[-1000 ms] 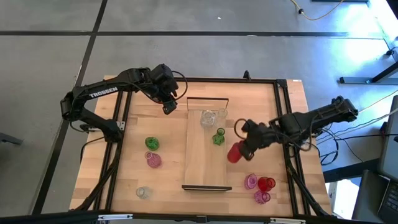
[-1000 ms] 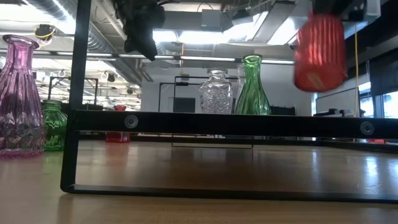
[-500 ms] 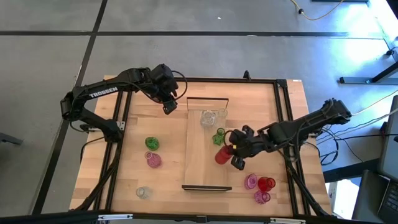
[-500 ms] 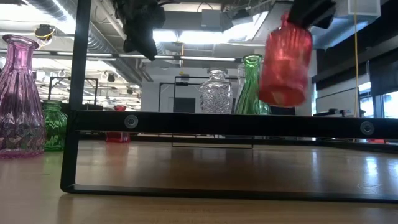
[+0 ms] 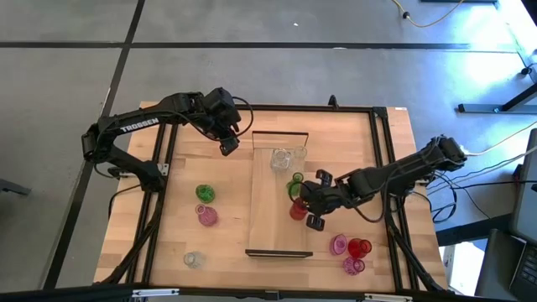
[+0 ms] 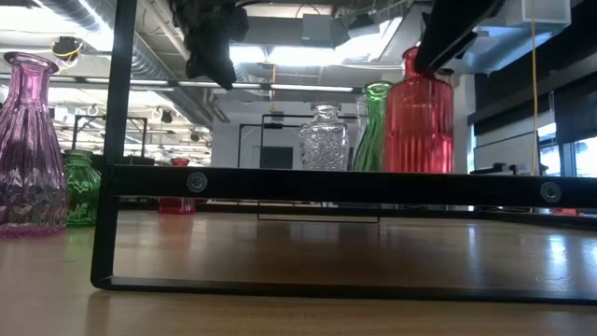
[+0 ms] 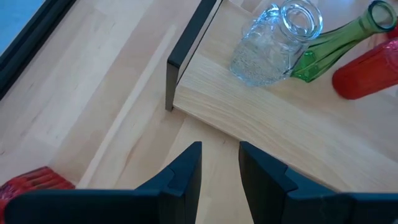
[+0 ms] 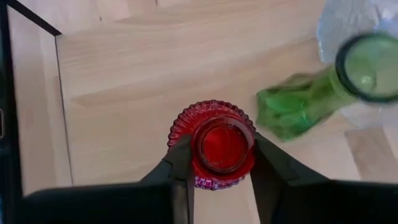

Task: Sort vases onto shelf
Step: Put the top right red vase on the shelf

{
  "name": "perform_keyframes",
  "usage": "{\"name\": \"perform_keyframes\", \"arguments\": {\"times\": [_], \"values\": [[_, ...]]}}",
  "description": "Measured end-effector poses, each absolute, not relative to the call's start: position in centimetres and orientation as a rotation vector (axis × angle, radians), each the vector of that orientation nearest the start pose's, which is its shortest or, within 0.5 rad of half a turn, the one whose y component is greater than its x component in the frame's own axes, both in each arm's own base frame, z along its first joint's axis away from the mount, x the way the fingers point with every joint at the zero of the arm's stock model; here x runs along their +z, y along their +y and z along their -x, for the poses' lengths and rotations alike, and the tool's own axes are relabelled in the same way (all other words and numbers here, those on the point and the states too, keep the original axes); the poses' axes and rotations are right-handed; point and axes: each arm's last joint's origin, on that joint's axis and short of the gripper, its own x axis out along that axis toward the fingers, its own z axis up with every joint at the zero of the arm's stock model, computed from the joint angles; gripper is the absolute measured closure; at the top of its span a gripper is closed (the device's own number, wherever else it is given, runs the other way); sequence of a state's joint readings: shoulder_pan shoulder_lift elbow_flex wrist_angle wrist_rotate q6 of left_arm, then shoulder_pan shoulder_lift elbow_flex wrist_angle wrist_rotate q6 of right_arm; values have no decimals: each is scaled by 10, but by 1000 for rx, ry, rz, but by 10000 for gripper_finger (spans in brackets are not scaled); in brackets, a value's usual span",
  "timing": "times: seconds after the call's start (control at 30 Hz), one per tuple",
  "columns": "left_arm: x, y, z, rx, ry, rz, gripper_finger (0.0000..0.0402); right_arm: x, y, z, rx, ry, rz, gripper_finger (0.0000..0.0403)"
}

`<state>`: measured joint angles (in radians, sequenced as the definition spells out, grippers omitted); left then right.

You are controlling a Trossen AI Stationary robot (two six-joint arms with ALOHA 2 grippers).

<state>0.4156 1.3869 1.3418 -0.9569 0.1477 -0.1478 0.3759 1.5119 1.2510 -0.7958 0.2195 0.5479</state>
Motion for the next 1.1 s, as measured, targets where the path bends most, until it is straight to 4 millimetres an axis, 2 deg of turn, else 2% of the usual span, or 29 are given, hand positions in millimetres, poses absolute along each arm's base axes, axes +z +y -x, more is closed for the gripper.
{"name": "perform_keyframes", "arguments": {"times": [0.23,0.47,1.1], "values": [[331,105,-250,317,951,415,301,274,104,-295,-119,986,-178,293],[331,105,-249,317,955,415,301,274,104,-296,-113,978,-181,290],[331,105,-249,318,955,417,301,276,104,-298,-109,947,-163,230]]}}
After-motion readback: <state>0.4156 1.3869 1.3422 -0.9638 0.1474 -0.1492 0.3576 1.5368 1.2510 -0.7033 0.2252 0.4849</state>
